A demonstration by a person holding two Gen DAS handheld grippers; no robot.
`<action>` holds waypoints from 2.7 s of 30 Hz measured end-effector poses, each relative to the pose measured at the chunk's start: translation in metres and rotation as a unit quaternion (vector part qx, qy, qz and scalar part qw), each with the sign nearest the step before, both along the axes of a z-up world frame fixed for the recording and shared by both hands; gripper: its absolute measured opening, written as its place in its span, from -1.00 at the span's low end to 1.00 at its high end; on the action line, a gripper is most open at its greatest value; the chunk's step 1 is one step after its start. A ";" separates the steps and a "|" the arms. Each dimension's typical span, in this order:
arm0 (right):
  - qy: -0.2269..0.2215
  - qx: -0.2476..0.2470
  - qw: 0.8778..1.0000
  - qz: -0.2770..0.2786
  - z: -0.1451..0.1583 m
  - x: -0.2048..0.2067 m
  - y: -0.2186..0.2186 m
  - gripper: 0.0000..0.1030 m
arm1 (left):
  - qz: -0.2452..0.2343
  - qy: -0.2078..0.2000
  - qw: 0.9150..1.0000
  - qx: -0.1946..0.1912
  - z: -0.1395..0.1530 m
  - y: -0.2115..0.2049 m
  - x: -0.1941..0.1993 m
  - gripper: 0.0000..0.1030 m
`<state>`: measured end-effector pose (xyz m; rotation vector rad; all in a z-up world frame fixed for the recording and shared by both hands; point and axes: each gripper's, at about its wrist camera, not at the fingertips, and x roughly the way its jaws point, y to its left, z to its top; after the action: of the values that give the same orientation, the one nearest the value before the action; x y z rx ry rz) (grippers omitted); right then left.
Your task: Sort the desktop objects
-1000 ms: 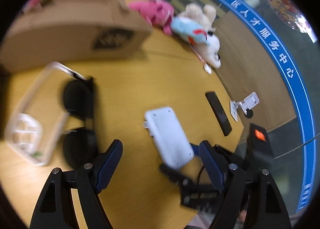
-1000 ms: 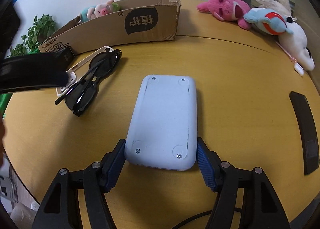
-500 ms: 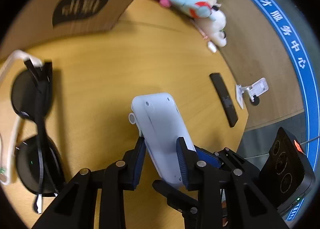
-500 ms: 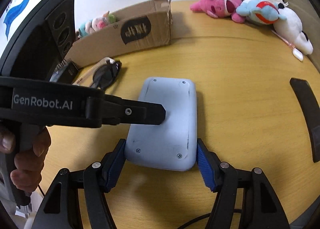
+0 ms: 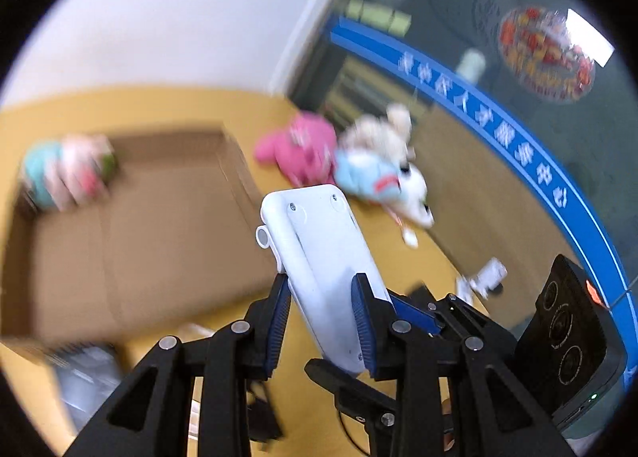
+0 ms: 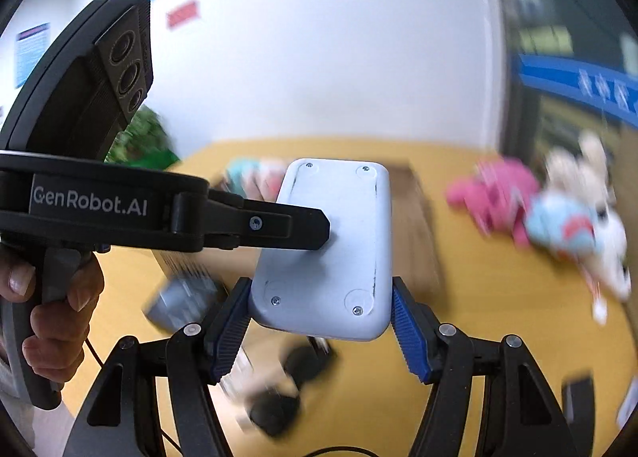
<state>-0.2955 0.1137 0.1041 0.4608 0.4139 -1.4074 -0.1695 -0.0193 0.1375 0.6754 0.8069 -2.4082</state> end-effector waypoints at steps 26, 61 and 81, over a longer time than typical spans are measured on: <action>-0.028 0.029 0.987 0.155 0.095 0.161 -0.228 0.25 | 0.123 -0.056 0.991 0.012 0.065 -0.192 0.147 -0.43; -0.123 0.384 0.904 0.140 -0.179 0.183 -0.367 0.37 | 0.154 -0.126 0.961 0.190 -0.128 -0.310 0.194 -0.49; 0.101 0.327 0.884 0.320 -0.172 0.212 -0.353 -0.19 | 0.206 -0.120 0.965 0.114 -0.136 -0.259 0.241 -0.48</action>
<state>-0.0832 -0.2390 -0.0679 0.6440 1.1198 -0.6391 0.0711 -0.2784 0.0014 0.7811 1.0151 -1.8396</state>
